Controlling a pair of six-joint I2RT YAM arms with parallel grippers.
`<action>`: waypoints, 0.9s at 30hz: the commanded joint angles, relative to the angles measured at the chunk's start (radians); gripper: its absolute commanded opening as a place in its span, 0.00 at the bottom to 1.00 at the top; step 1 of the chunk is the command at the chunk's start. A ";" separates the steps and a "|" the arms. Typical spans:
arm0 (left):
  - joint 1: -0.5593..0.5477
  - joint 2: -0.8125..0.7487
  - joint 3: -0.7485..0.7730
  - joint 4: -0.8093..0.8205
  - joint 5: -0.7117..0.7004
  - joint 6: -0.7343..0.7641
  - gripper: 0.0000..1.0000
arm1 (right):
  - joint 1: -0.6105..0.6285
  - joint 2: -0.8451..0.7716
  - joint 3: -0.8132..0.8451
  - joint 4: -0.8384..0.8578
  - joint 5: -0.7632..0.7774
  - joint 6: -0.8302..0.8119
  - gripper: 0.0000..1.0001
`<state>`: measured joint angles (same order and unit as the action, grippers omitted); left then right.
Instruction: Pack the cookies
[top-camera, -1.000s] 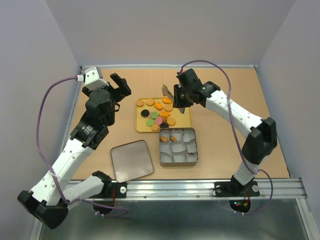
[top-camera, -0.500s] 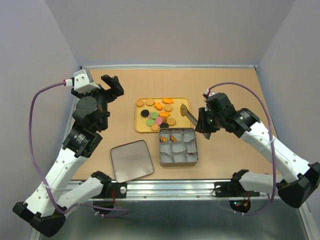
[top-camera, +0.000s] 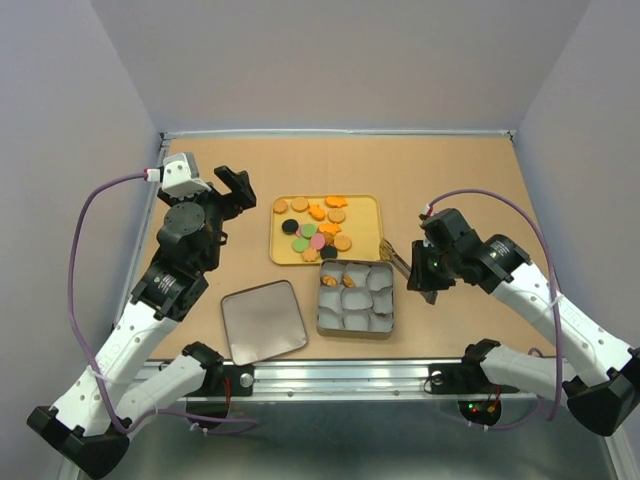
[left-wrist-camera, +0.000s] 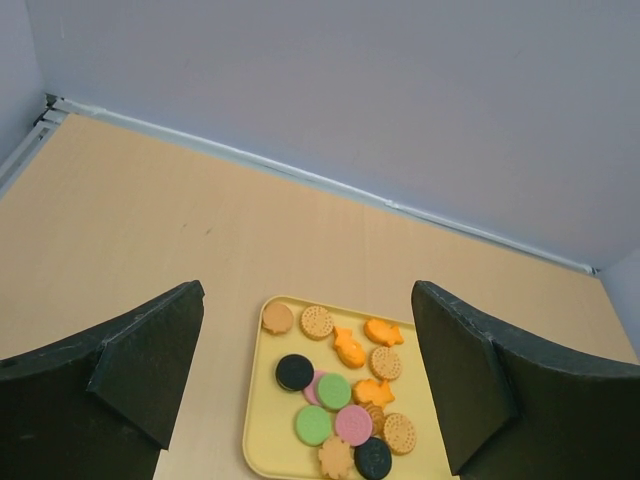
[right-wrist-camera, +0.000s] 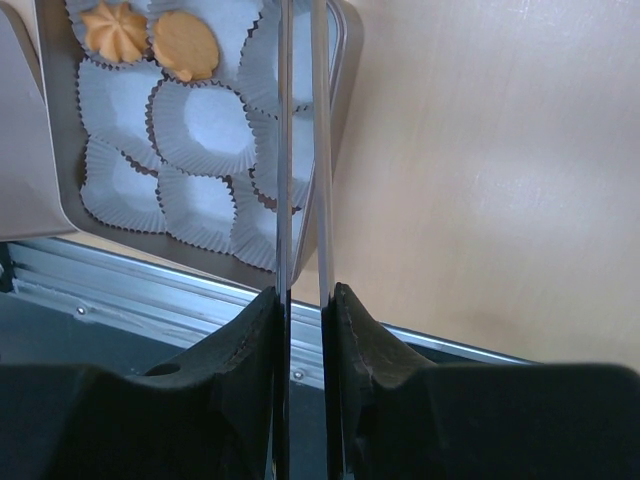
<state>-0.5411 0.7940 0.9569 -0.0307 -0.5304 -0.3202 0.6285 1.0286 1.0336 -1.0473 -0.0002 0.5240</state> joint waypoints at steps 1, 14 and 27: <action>0.006 -0.021 -0.001 0.032 0.009 -0.003 0.96 | -0.004 -0.035 0.082 -0.014 0.028 0.008 0.20; 0.006 0.014 -0.015 0.045 0.044 -0.022 0.95 | -0.004 -0.099 0.109 -0.042 -0.047 0.016 0.22; 0.006 0.008 -0.017 0.045 0.055 -0.016 0.94 | -0.004 -0.217 -0.007 -0.045 -0.156 0.077 0.23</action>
<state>-0.5411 0.8150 0.9543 -0.0299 -0.4858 -0.3389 0.6285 0.8352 1.0454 -1.1027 -0.1238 0.5812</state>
